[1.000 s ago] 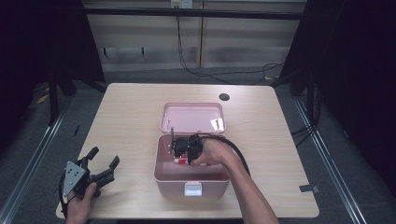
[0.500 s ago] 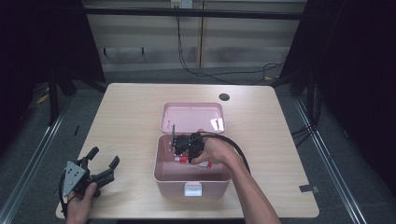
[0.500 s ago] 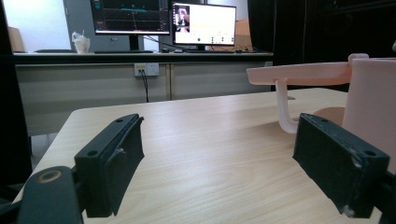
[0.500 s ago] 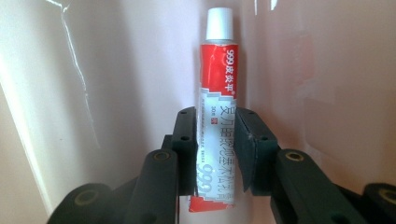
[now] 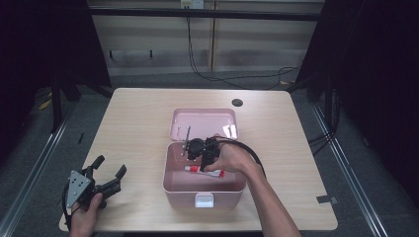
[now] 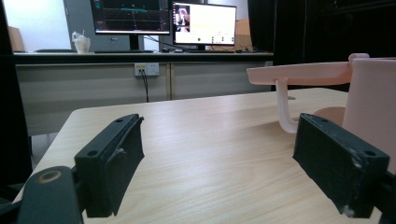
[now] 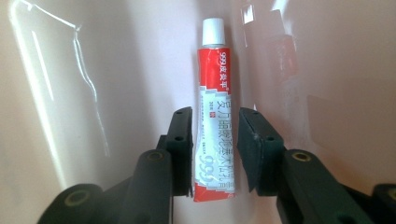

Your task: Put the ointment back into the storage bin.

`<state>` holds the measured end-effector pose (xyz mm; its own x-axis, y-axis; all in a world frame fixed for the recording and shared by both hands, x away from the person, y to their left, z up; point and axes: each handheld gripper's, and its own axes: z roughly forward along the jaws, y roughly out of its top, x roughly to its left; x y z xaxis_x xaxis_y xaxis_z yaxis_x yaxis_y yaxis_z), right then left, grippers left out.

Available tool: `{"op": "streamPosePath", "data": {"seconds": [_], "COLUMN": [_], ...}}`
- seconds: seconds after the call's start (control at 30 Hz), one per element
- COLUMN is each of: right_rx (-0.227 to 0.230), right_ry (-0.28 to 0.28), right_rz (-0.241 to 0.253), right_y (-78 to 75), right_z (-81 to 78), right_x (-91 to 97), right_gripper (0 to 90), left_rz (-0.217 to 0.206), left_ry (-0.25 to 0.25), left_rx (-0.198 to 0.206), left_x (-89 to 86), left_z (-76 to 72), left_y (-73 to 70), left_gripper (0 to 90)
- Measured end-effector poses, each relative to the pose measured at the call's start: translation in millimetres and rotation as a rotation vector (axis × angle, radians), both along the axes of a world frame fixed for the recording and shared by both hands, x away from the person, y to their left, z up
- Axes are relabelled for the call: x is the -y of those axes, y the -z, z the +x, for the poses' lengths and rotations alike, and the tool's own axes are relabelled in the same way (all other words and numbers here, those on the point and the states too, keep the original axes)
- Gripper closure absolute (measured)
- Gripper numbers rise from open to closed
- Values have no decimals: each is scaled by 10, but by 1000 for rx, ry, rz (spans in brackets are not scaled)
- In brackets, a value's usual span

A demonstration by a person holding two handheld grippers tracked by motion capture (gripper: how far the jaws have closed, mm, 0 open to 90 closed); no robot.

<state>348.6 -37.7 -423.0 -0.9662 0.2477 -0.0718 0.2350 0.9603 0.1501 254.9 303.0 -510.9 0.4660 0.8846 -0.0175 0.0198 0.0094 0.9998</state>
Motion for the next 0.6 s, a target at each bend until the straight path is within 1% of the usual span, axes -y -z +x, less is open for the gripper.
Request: {"op": "streamPosePath", "data": {"seconds": [0.1,0.23,0.27,0.3,0.33,0.37,0.4,0.43,0.53,0.57,0.6], "right_rx": [-2,-9,-17,-15,-22,-18,-21,-26,-19,-16,-22], "right_ry": [5,19,34,34,50,42,43,59,75,74,82], "right_rz": [10,44,52,66,72,82,96,106,125,139,149], "right_y": [-27,-68,-89,-90,-108,-111,-120,-131,-155,-163,-177], "right_z": [-2,-7,-12,-11,-19,-11,-9,-21,-38,-38,-47], "right_x": [24,81,99,112,130,141,162,171,208,223,237], "right_gripper": [651,628,621,612,604,598,583,569,526,514,509], "left_rz": [6,5,5,5,5,5,5,5,5,3,0], "left_ry": [-2,-2,-2,-3,-2,-3,-2,-2,-3,-3,0], "left_rx": [0,0,0,0,0,0,0,0,0,1,0], "left_x": [-4,-3,-4,-3,-3,-3,-3,-4,-3,-2,0], "left_z": [0,1,1,1,1,1,0,0,0,0,0], "left_y": [-1,-1,-1,-1,-1,-1,-1,-1,-1,-1,0], "left_gripper": [157,157,157,157,157,157,157,157,157,157,157]}}
